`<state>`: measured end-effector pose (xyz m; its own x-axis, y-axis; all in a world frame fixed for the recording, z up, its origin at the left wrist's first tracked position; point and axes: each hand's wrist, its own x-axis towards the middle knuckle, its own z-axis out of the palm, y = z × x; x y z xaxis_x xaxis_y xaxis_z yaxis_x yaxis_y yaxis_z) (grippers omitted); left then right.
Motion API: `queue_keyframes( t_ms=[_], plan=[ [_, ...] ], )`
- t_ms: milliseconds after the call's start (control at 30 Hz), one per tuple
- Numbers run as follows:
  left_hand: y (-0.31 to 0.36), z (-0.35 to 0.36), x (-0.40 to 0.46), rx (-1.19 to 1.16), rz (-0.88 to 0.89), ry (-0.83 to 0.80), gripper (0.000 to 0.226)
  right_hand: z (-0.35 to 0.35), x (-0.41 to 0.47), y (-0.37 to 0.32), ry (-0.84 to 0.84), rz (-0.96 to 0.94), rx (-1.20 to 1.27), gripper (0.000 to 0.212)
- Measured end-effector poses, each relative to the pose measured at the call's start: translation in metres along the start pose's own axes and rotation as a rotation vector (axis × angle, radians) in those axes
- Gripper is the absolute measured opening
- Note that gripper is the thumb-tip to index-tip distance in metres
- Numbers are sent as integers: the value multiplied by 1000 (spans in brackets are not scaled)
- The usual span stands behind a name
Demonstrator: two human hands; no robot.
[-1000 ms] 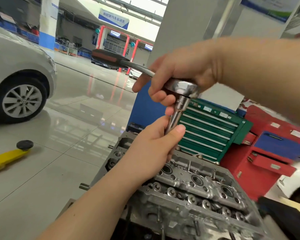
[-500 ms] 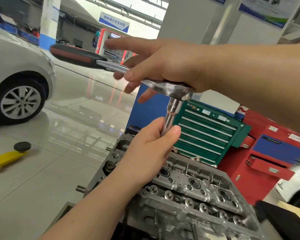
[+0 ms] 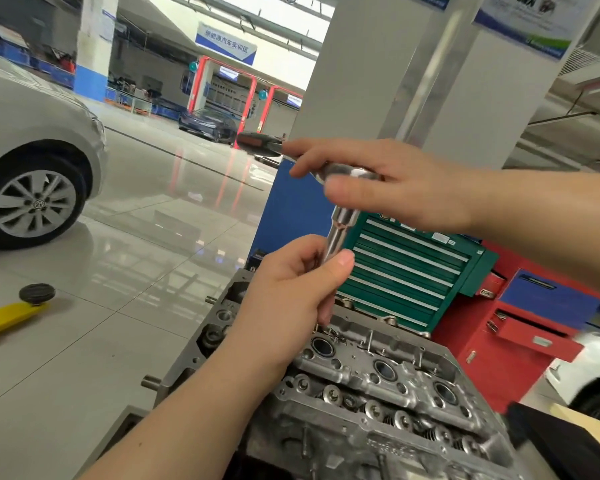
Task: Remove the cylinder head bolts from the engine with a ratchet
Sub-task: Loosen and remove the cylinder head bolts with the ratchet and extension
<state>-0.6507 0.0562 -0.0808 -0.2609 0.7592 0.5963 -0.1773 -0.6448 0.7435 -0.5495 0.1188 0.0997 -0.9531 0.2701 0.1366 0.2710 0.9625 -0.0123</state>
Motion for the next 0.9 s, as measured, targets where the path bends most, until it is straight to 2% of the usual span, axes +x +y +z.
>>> queue_keyframes(
  t_ms=[100,233,300,367,467,567,633,733,833,900],
  plan=[
    [1,1,0,-157,-37,-12,34,-6,-3,6,22,-106,-186,59],
    [1,0,0,-175,-44,-11,37,-7,3,3,77,-192,-381,65],
    [2,-1,0,-141,-50,-9,37,-7,2,-5,99,-121,-545,79],
    [3,-2,1,-79,-69,-19,33,-6,2,-15,133,40,-795,93],
    [5,-1,1,30,-129,-53,22,1,-3,-30,158,223,-1014,98],
    [4,6,-1,110,-165,-46,36,2,-15,-39,184,370,-986,100],
    [3,10,-2,96,-164,-15,41,4,-20,-43,240,384,-911,100],
    [7,9,0,-46,-190,-31,37,10,-22,-39,280,361,-638,101],
    [10,6,1,-136,-241,-117,34,12,-21,-26,313,174,-236,90],
    [12,5,2,-150,-258,-140,35,7,-16,-13,226,8,-114,82]
  ],
)
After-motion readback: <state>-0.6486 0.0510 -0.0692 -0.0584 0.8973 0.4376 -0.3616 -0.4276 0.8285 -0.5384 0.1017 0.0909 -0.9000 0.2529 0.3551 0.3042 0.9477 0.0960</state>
